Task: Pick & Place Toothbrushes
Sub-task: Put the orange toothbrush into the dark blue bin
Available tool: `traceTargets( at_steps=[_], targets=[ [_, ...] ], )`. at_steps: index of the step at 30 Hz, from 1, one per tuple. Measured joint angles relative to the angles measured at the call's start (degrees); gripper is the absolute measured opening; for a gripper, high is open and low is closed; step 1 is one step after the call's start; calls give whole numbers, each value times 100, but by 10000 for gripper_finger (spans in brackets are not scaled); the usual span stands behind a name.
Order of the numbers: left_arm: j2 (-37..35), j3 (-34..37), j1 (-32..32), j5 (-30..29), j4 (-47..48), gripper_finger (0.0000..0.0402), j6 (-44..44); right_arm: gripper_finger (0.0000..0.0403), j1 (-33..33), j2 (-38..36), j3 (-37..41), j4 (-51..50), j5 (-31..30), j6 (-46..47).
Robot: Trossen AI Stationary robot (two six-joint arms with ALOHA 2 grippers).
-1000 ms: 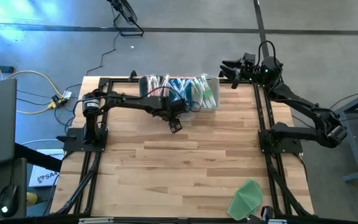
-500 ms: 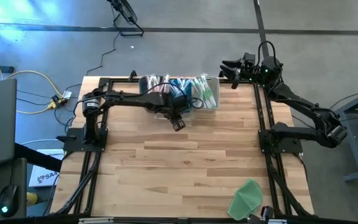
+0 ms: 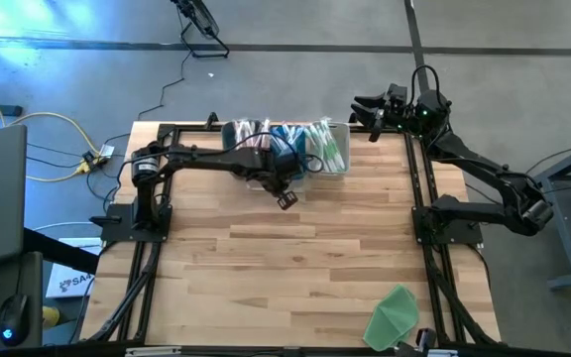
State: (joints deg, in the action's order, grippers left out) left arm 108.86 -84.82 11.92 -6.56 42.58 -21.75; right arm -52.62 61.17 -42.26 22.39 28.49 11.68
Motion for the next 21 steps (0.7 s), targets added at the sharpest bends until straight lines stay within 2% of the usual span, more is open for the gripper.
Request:
traceTargets(
  at_steps=[4, 11, 16, 18, 21],
  targets=[
    [0, 21, -155, -382, 239, 0, -233, 136, 0, 0, 0, -8, 11, 29],
    [-4, 292, -616, -534, 134, 0, -847, 136, 0, 0, 0, -209, 4, 44],
    [-183, 301, -628, -873, 367, 0, -877, 136, 6, 0, 0, -212, 1, 48],
    [-316, 478, -621, -943, 356, 0, -764, 136, 9, 0, 0, -212, 2, 48],
    [-555, 975, -595, -913, -187, 0, -720, 136, 11, 0, 0, -212, 11, 77]
  ],
)
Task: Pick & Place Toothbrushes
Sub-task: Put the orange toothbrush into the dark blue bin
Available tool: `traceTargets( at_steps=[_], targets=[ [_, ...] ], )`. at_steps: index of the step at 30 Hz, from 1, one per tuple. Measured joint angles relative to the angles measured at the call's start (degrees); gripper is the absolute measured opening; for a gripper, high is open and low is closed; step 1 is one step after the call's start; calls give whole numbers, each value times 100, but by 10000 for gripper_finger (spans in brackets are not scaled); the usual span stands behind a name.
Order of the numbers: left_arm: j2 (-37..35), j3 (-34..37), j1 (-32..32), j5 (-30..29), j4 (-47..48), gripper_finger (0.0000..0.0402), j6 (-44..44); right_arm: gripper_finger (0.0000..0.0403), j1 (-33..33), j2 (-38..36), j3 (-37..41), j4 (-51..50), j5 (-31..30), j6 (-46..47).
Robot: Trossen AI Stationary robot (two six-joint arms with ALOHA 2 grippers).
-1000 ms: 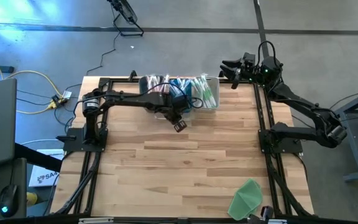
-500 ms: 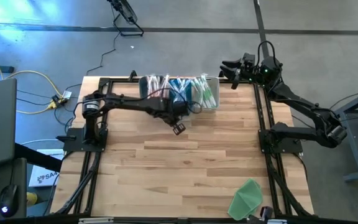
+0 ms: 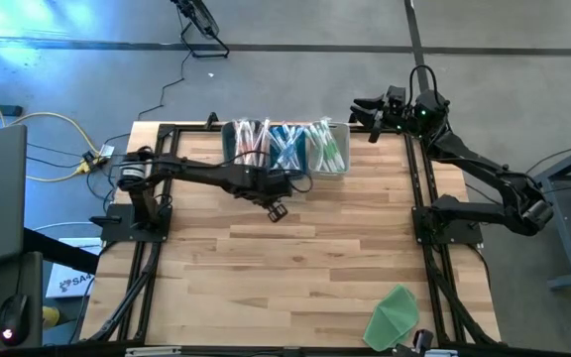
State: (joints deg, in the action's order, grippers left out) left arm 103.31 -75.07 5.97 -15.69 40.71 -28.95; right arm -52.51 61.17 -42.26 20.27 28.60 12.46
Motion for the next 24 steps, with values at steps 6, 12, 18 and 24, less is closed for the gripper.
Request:
traceTargets(
  at_steps=[6, 12, 18, 24],
  targets=[
    [-547, 743, 159, 28, -604, 0, 76, 136, 0, 0, 0, 22, -11, 188],
    [-656, 943, 264, 77, -1003, 0, 525, 136, 0, 0, 0, 50, -13, 189],
    [-652, 942, 272, 185, -1124, 0, 580, 136, 0, 0, 0, 4, -11, 176],
    [-651, 942, 265, 332, -1364, 0, 344, 136, 0, 0, 0, 7, -11, 126]
  ],
)
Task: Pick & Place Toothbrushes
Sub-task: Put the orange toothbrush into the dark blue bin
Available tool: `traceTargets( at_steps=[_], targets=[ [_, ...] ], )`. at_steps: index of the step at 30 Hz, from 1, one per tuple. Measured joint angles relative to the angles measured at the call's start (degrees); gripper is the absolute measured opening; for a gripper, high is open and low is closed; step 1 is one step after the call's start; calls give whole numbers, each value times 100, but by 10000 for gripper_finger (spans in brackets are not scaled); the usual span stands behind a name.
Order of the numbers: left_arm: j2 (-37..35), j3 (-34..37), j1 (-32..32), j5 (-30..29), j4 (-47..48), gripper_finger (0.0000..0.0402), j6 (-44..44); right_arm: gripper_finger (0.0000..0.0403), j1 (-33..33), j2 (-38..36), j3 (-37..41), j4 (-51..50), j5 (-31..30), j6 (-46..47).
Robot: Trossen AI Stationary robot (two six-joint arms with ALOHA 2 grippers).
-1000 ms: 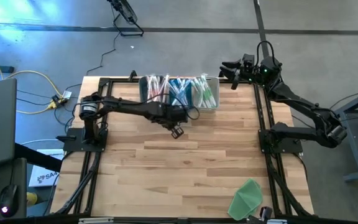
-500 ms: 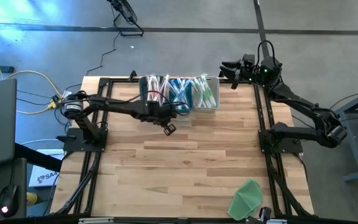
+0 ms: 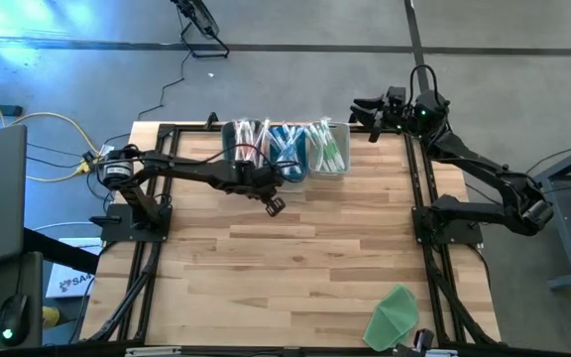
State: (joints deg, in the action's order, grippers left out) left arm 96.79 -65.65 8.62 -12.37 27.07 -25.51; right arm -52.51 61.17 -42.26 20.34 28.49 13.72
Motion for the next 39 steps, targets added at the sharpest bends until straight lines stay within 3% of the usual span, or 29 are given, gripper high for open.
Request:
traceTargets(
  at_steps=[9, 17, 26, 39],
  targets=[
    [0, 0, 0, 151, -703, 0, -649, 136, 0, 0, 0, 0, 0, -24],
    [23, 2, -280, 132, -744, 0, -1449, 136, 0, 0, 0, 0, 11, -199],
    [85, 374, -413, 98, -1178, 0, -2147, 136, 0, 0, 0, 2, 9, -201],
    [85, 396, -409, -534, -1191, 0, -2258, 136, 0, 0, 0, 1, 7, -200]
  ],
)
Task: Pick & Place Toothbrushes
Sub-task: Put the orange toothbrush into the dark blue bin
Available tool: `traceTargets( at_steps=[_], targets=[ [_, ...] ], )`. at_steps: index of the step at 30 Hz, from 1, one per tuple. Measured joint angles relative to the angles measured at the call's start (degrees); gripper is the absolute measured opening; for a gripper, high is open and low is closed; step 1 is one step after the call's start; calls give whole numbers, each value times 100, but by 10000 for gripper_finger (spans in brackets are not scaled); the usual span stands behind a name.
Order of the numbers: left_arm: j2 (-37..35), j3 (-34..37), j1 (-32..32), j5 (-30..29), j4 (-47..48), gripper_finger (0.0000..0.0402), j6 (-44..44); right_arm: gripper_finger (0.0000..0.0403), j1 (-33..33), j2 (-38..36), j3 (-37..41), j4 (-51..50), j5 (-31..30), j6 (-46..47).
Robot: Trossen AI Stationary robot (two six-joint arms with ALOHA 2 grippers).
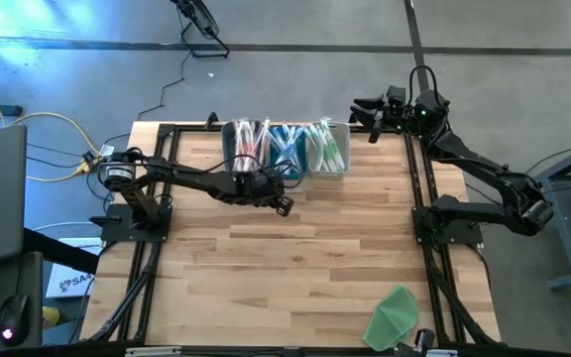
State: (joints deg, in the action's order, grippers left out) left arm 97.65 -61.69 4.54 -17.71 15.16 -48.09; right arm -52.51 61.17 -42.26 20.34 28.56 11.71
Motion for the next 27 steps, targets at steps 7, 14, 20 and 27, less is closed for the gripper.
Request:
traceTargets(
  at_steps=[7, 14, 20, 27],
  targets=[
    [0, 0, -2, -86, 2, 0, -19, 136, 0, 0, 0, 0, -5, -1],
    [0, 0, -2, -88, 2, 0, -21, 136, 0, 0, 0, -1, -8, -36],
    [0, 0, -2, -86, 31, 0, -21, 136, 0, 0, 0, -1, -10, -147],
    [0, 0, -2, -94, 167, 0, -23, 136, 0, 0, 0, -1, -12, -147]
  ],
)
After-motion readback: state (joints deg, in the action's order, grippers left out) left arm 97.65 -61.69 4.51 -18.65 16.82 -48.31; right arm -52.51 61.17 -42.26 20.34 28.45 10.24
